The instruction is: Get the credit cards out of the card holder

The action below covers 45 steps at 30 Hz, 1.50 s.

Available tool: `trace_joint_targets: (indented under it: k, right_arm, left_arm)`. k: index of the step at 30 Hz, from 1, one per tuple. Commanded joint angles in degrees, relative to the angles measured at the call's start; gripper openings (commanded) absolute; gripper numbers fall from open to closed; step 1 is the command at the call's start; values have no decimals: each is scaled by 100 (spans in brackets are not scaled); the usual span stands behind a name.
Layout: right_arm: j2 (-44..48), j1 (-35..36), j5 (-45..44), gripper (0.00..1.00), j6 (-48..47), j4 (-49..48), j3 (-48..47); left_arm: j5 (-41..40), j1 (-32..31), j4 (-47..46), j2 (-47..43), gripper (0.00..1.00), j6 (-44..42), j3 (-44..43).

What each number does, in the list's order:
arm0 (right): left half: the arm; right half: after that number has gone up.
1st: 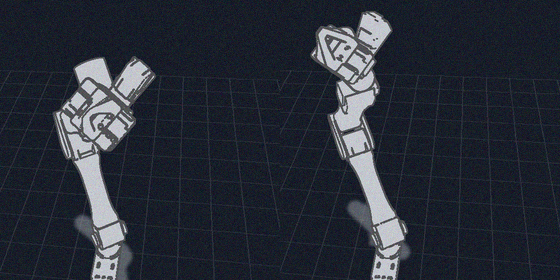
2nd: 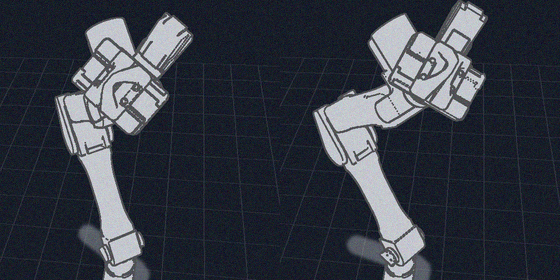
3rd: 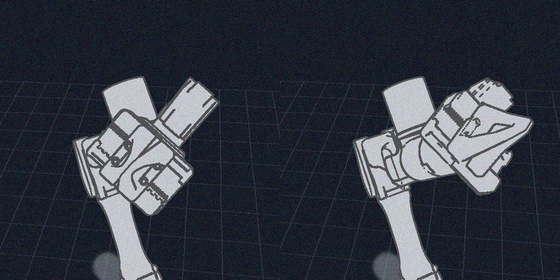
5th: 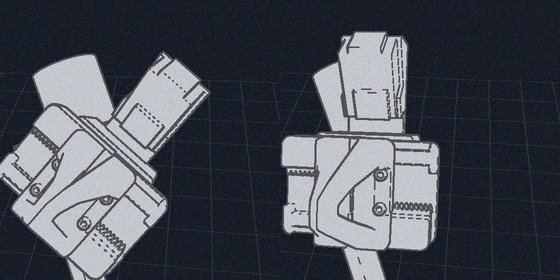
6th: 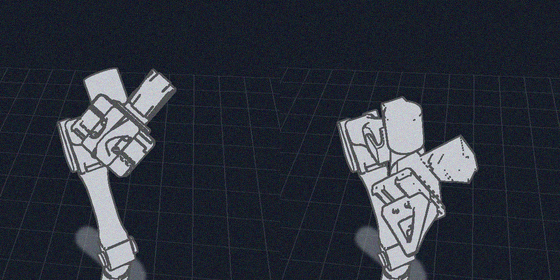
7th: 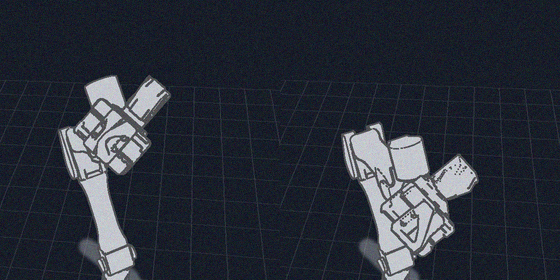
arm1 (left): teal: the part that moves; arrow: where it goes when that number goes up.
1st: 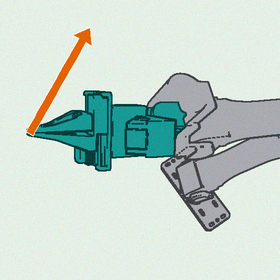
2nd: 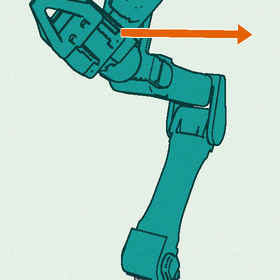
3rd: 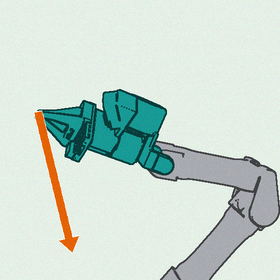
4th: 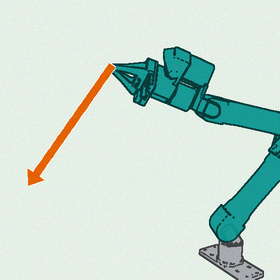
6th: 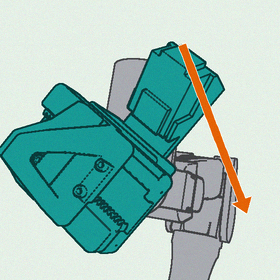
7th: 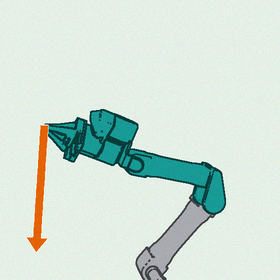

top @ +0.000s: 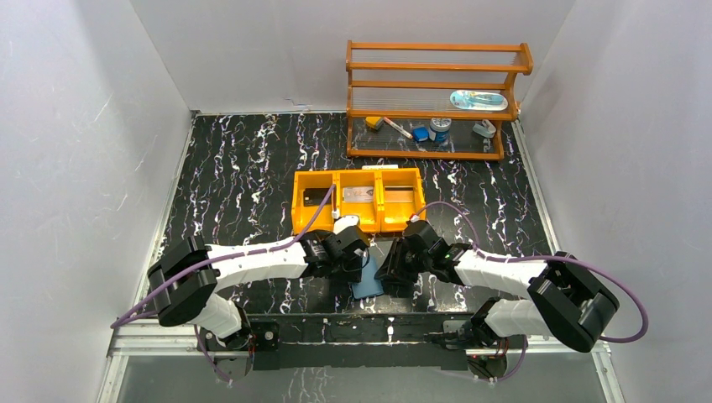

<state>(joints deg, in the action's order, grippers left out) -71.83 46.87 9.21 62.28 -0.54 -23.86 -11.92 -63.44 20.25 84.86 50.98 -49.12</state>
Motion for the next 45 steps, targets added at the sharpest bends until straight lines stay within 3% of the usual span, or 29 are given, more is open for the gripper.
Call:
trace_joint_targets:
  k: [1, 9, 17, 24, 35, 45]
  right_arm:
    - [-44, -25, -327, 44, -305, 378, -3]
    - [209, -20, -312, 45, -277, 483, -127]
    - [559, -18, 126, 46, -244, 222, -238]
    - [652, -16, 556, 43, -4, -660, -185]
    - [-529, -21, 1299, 38, 629, -2266, 174]
    - [-126, -20, 666, 35, 548, -1713, 342]
  left_arm:
    - [-72, 42, 255, -57, 46, -27, -192]
    - [53, 42, 523, 21, 55, -203, -321]
    - [-133, 38, 657, -51, 47, -287, -374]
    - [-310, 42, 782, -253, 46, -206, -339]
    - [-330, 51, 638, -620, 46, -109, -152]
    - [-67, 60, 634, -198, 52, -238, -521]
